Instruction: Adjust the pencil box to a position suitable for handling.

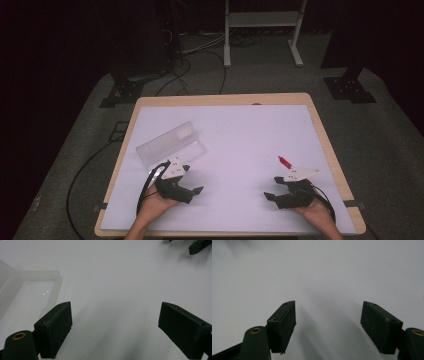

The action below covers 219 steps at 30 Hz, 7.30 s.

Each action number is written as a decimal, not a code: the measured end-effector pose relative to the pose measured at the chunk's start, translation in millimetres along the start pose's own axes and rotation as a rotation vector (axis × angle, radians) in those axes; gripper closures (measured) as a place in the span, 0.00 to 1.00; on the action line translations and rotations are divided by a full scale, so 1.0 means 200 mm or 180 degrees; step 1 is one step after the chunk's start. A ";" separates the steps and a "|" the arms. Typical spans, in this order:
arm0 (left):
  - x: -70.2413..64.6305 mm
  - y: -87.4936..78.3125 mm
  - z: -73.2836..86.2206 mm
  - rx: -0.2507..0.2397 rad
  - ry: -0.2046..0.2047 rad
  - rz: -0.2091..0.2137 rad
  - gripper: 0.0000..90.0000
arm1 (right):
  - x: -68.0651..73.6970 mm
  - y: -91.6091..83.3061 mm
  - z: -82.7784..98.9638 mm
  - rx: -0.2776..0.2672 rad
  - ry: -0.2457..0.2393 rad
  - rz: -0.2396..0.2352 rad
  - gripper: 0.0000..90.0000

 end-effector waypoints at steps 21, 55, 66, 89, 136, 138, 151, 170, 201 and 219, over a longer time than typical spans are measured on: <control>0.21 -0.03 -0.04 0.0130 -0.0022 -0.0282 0.14 | 0.00 -0.01 0.00 0.0003 -0.0004 0.0000 0.31; 0.40 0.06 -0.05 0.0700 0.0144 -0.0320 0.35 | 0.00 -0.01 0.00 0.0013 -0.0012 -0.0013 0.31; 0.39 0.11 0.00 0.0894 0.0267 -0.0202 0.63 | 0.01 -0.01 0.00 0.0003 -0.0033 -0.0017 0.31; 0.37 0.14 0.02 0.0995 0.0404 -0.0138 0.94 | 0.01 -0.01 0.00 -0.0005 -0.0033 -0.0013 0.31; 0.15 0.12 -0.18 0.0662 0.0884 0.0027 0.98 | -0.05 -0.12 0.01 -0.0145 0.0056 0.0119 0.30; 0.13 0.13 -0.19 0.0653 0.0922 0.0056 0.98 | -0.05 -0.12 0.01 -0.0143 0.0068 0.0125 0.30; 0.03 0.16 -0.25 0.0592 0.1071 0.0186 0.98 | -0.07 -0.16 0.02 -0.0192 0.0091 0.0205 0.30; -0.11 0.19 -0.34 0.0479 0.1251 0.0357 0.98 | -0.09 -0.21 0.03 -0.0253 0.0136 0.0281 0.30; -0.36 0.29 -0.33 0.0462 0.1534 0.0793 0.98 | -0.12 -0.25 0.05 -0.0266 0.0175 0.0362 0.30; -0.40 0.32 -0.30 0.0588 0.1636 0.0975 0.98 | -0.13 -0.25 0.06 -0.0230 0.0173 0.0380 0.30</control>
Point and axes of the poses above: each handheld gripper's, and its own axes: y roughly forward along the jaws, z roughly out of its underside, x roughly to its left, the point moved 2 cm from there along y, roughly forward along the jaws, and after that the axes turned 13 degrees about -z, right-handed, at the moved point
